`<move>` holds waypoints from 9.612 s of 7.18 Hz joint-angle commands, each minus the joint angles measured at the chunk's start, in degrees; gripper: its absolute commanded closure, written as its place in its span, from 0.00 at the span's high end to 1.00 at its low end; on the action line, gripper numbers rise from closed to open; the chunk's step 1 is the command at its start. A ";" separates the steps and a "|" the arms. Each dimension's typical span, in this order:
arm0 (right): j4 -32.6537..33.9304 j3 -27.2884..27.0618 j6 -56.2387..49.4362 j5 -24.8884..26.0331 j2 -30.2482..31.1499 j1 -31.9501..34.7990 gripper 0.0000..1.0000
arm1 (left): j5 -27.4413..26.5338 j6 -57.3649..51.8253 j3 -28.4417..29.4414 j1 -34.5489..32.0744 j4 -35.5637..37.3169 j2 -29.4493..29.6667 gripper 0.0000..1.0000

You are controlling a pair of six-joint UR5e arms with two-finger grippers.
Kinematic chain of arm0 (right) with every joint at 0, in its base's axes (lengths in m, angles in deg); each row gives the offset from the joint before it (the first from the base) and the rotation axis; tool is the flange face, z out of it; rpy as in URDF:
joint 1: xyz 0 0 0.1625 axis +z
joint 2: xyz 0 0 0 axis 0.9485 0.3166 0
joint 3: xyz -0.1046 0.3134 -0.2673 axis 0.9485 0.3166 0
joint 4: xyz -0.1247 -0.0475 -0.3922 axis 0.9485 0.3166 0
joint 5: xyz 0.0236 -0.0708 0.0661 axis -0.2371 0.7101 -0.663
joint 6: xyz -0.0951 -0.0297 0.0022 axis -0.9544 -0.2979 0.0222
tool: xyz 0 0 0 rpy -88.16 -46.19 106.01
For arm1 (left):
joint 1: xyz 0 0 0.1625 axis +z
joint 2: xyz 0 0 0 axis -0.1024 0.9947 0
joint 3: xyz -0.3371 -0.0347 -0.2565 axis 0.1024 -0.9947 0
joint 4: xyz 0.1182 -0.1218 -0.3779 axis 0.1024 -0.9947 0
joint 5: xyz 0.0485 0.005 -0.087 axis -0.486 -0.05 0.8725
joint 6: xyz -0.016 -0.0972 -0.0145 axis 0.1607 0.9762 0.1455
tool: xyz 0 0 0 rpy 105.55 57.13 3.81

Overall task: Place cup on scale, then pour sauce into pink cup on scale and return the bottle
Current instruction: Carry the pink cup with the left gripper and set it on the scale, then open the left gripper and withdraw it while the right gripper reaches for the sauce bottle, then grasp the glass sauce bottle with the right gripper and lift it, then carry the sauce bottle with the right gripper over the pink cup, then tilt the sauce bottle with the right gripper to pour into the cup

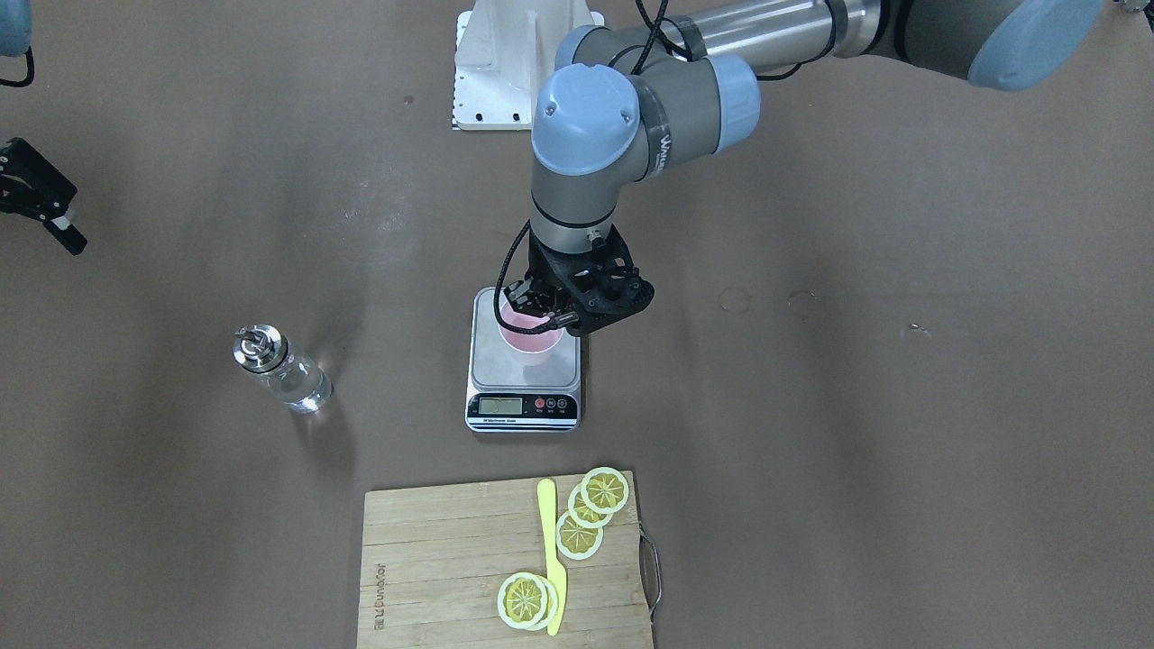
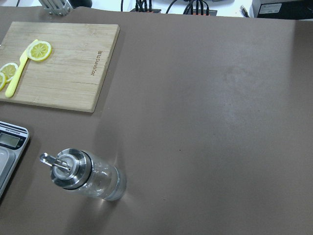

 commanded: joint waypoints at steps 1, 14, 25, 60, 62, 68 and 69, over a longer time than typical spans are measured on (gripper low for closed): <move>-0.01 -0.14 0.83 1.55 0.09 -0.71 0.99 | -0.50 0.35 0.23 1.59 -0.05 -0.33 0.00; -8.86 -6.47 8.92 30.97 1.22 -25.38 0.94 | 7.66 -15.82 -15.59 -12.72 9.44 -10.87 0.98; -35.87 18.12 0.40 52.61 -3.42 -36.13 0.94 | 7.41 -17.41 -14.71 -12.65 6.98 -14.04 0.98; 14.66 16.20 -50.65 96.03 -26.02 -50.19 0.00 | 7.85 -35.69 -11.20 -21.44 4.34 -22.48 0.98; 14.75 16.73 -51.03 96.13 -27.32 -49.41 0.00 | 7.85 -35.95 -10.67 -21.44 4.25 -22.48 0.98; 14.23 24.63 -50.85 95.60 -31.55 -46.76 0.00 | 7.76 -35.86 -6.97 -21.44 0.21 -22.48 0.98; 14.75 24.73 -51.20 95.77 -31.55 -46.94 0.00 | 7.76 -35.86 -6.97 -21.44 0.12 -22.48 0.98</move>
